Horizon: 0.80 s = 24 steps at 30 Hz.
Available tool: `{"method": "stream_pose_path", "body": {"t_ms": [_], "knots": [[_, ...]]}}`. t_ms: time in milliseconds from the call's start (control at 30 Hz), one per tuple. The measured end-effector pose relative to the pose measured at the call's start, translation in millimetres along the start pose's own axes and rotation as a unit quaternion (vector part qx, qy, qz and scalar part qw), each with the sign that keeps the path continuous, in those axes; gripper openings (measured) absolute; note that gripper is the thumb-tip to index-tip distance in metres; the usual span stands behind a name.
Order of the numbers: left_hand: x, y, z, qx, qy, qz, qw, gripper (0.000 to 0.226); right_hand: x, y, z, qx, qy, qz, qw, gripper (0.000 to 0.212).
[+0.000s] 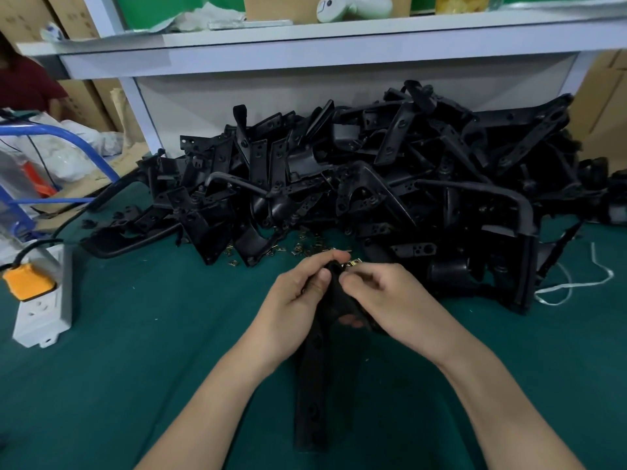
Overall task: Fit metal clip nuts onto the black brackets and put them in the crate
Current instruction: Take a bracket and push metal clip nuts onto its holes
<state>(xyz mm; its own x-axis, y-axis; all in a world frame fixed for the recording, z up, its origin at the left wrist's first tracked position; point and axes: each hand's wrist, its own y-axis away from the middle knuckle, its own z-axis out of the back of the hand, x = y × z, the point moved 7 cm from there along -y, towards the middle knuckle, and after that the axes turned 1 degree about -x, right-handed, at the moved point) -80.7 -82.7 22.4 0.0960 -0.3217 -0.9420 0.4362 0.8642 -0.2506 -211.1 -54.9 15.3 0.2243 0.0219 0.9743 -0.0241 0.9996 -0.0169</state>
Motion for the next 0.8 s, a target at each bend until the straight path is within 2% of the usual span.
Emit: {"method": "stream_pose_path", "body": {"t_ms": [67,233,333,567,700,800], "knots": [[0,0,1,-0.005,-0.001,-0.005,1.0,0.033,-2,-1,-3,0.011,-0.028,-0.003,1.0,0.037],[3,-2,2,-0.001,0.034,0.011,0.999,0.035,-11,-3,-9,0.072,-0.093,-0.041,0.992,0.035],[4,-3,2,0.023,0.059,0.015,0.998,0.034,-15,-1,-14,0.103,-0.131,-0.063,0.984,0.029],[5,-3,7,0.087,0.072,0.04,0.993,0.034,-18,3,-19,0.13,-0.191,-0.071,0.97,0.031],[10,-4,7,0.114,0.086,0.062,0.988,0.033,-17,7,-20,0.162,-0.209,-0.076,0.962,0.029],[9,-2,5,0.14,0.1,0.068,0.983,0.033,-18,6,-16,0.156,-0.182,-0.083,0.967,0.036]]}}
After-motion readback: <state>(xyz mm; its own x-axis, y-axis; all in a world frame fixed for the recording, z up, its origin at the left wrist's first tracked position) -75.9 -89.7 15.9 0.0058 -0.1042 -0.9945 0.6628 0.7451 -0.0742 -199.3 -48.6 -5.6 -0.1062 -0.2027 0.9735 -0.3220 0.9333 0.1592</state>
